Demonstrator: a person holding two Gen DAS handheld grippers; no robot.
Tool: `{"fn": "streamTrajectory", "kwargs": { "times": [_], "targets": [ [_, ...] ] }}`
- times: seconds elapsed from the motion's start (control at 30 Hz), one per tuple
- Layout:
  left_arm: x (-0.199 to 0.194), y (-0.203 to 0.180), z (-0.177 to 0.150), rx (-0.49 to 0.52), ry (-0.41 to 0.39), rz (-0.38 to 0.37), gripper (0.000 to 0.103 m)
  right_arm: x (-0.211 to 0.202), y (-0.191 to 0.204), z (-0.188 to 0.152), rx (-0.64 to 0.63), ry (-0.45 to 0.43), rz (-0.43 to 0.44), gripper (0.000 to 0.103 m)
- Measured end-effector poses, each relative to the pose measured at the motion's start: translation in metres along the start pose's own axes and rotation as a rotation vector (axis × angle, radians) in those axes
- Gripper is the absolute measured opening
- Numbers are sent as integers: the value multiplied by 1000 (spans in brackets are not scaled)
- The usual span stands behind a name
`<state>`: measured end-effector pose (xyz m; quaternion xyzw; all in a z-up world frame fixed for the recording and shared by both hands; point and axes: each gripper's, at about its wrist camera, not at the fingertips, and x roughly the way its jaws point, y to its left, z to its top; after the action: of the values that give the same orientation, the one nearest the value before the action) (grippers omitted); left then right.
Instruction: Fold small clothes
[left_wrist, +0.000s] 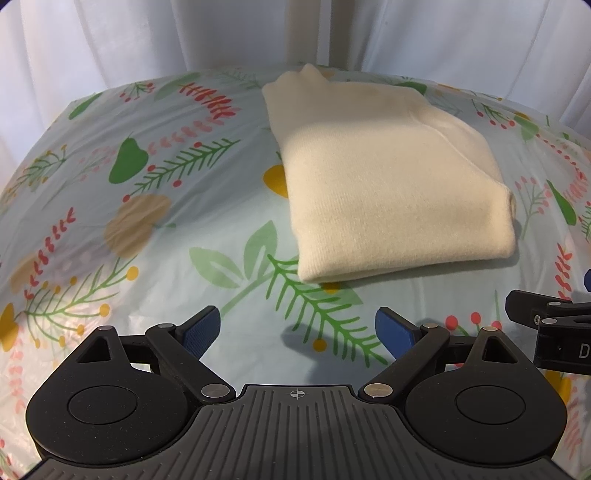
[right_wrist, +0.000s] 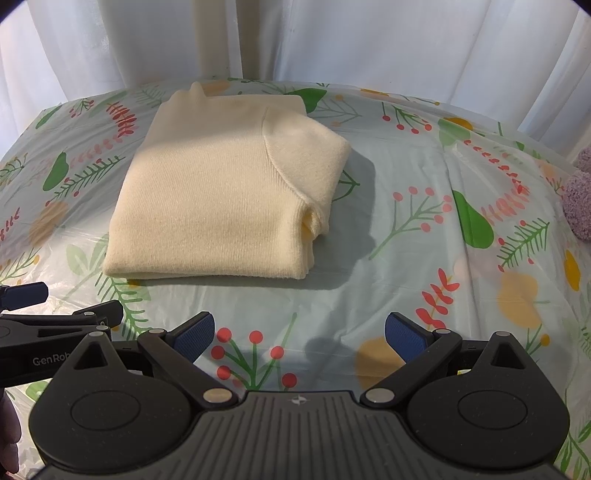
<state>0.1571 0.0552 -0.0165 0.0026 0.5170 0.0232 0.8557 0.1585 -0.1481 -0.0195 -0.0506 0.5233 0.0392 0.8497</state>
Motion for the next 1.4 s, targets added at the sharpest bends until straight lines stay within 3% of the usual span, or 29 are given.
{"fn": "streamTrajectory", "kwargs": {
  "times": [1.4],
  "targets": [
    [0,-3,2,13,4,1,95,-2,1,2,-1,-12,2,99]
  ]
}}
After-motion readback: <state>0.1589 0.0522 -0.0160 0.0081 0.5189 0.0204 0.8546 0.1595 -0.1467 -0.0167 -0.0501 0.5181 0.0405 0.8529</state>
